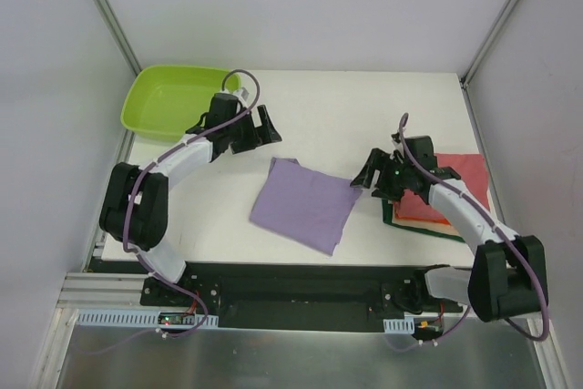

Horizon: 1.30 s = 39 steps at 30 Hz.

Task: Fold and stack the t-shirts
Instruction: Fold the long partially folded tshirt into a neat square

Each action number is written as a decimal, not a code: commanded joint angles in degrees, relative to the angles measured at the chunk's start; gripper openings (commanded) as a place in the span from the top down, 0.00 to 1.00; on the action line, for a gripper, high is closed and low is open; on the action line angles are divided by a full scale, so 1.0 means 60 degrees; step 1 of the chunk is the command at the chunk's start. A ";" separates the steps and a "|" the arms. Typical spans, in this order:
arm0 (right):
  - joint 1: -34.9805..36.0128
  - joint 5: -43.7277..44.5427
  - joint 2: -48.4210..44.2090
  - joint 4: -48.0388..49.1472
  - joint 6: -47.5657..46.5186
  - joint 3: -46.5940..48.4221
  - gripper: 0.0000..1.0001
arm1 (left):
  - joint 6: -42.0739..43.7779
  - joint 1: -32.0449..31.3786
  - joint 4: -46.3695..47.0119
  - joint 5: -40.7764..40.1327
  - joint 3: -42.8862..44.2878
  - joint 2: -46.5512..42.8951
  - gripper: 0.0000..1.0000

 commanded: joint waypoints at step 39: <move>0.2709 0.4325 -0.2287 0.1128 -0.0105 -0.1400 0.04 | -0.1954 -0.3446 0.0002 -0.2717 -0.5538 -0.5954 0.01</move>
